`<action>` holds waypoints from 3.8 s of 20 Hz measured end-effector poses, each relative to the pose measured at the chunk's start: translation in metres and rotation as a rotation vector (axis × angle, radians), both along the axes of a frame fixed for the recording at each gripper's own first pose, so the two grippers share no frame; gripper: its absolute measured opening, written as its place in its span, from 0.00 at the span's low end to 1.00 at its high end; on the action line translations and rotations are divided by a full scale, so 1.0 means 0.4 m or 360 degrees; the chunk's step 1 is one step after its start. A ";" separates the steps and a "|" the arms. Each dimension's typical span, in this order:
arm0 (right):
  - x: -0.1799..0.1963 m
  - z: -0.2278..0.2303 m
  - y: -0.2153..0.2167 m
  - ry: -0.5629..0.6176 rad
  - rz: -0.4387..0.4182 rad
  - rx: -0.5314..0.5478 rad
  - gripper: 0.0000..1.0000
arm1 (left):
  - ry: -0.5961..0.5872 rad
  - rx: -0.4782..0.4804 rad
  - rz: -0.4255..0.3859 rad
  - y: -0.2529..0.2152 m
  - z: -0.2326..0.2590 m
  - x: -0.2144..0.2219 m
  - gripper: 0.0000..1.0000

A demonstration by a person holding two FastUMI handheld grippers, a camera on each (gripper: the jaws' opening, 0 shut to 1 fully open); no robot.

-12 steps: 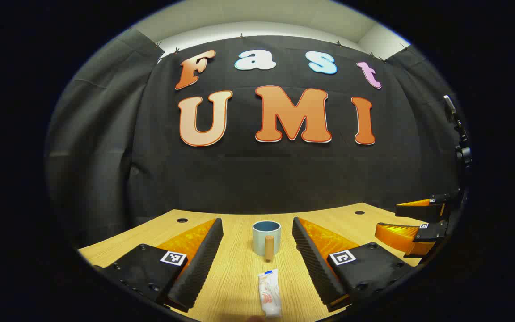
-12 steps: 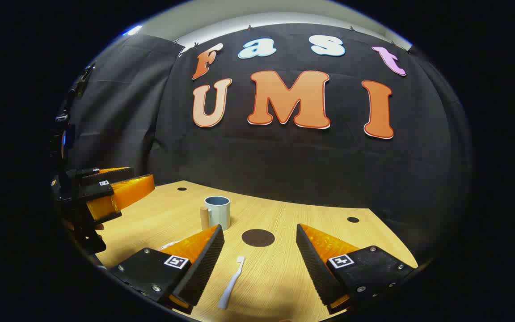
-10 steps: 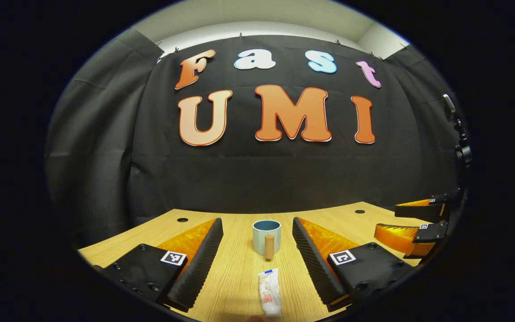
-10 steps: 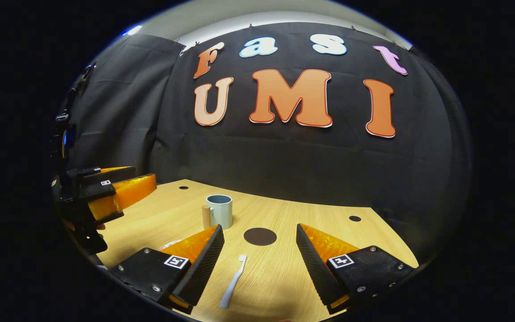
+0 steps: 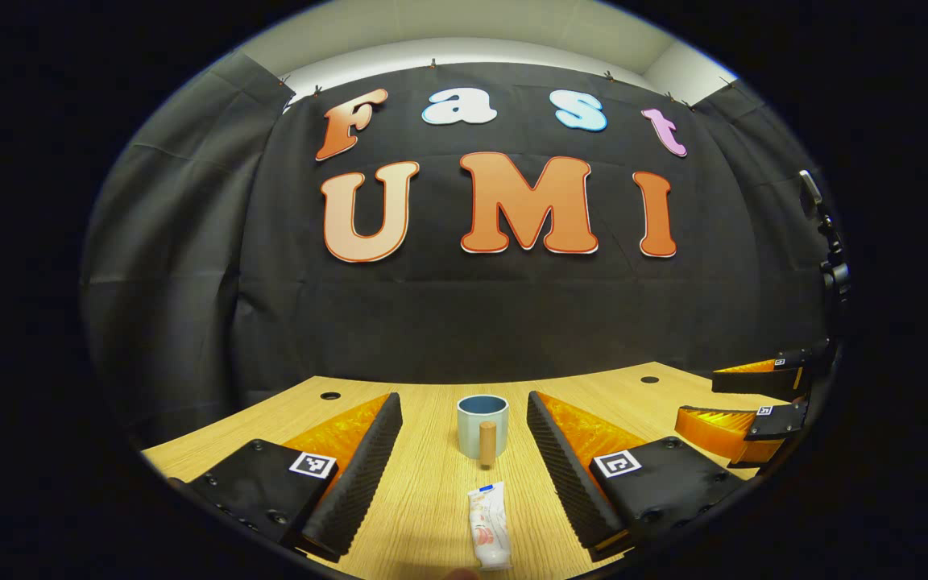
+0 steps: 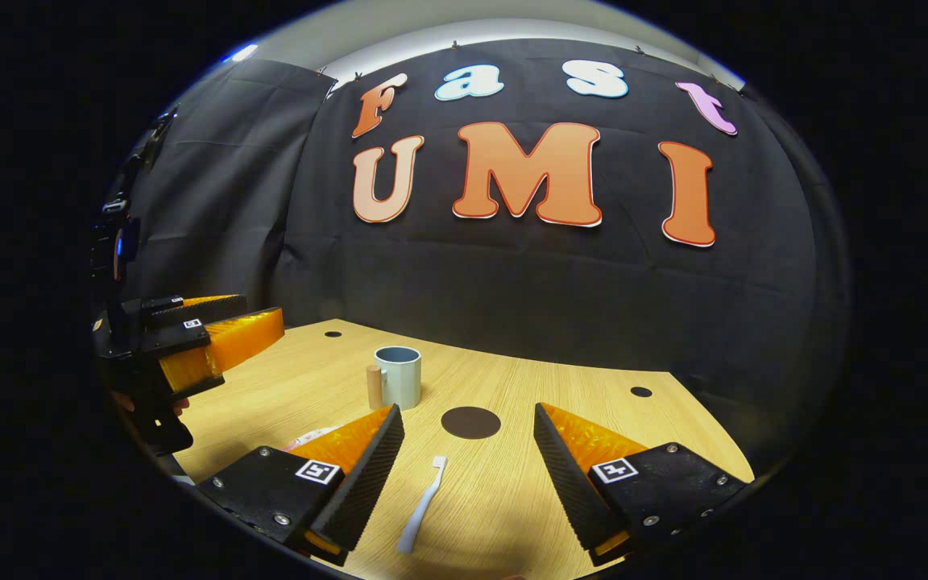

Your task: Put the toothbrush and toothpaste on the desktop into the cup, then pick up the cup and place it on the coaster on the desktop.

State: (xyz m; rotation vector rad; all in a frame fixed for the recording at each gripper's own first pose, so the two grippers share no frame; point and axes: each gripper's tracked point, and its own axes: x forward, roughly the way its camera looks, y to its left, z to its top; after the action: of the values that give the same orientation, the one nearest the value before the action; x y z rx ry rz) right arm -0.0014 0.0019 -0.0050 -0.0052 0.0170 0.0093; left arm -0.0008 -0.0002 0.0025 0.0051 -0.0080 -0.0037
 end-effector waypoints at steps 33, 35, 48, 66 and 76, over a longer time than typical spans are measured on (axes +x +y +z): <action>0.031 -0.242 0.038 0.0742 0.0160 -0.0006 0.93 | 0.1213 -0.0074 -0.0228 -0.067 -0.447 0.051 1.00; 0.032 -0.248 0.036 0.0758 0.0155 -0.0016 0.93 | 0.1268 -0.0069 -0.0219 -0.067 -0.463 0.040 1.00; 0.030 -0.290 0.045 0.0854 0.0175 -0.0016 0.93 | 0.1429 0.0021 -0.0189 -0.066 -0.492 0.013 0.43; 0.066 -0.381 0.126 0.1164 0.0209 0.0085 0.65 | 0.1148 -0.0004 -0.0182 -0.082 -0.460 0.025 0.17; 0.104 -0.402 0.114 0.1241 0.0068 0.0102 0.14 | 0.1030 -0.0034 -0.0189 -0.060 -0.416 0.052 0.17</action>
State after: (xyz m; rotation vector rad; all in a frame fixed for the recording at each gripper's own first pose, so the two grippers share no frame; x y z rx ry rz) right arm 0.0402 0.0474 -0.1656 0.0626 0.7966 0.0543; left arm 0.0201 -0.0243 -0.1640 -0.0183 0.6391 -0.1239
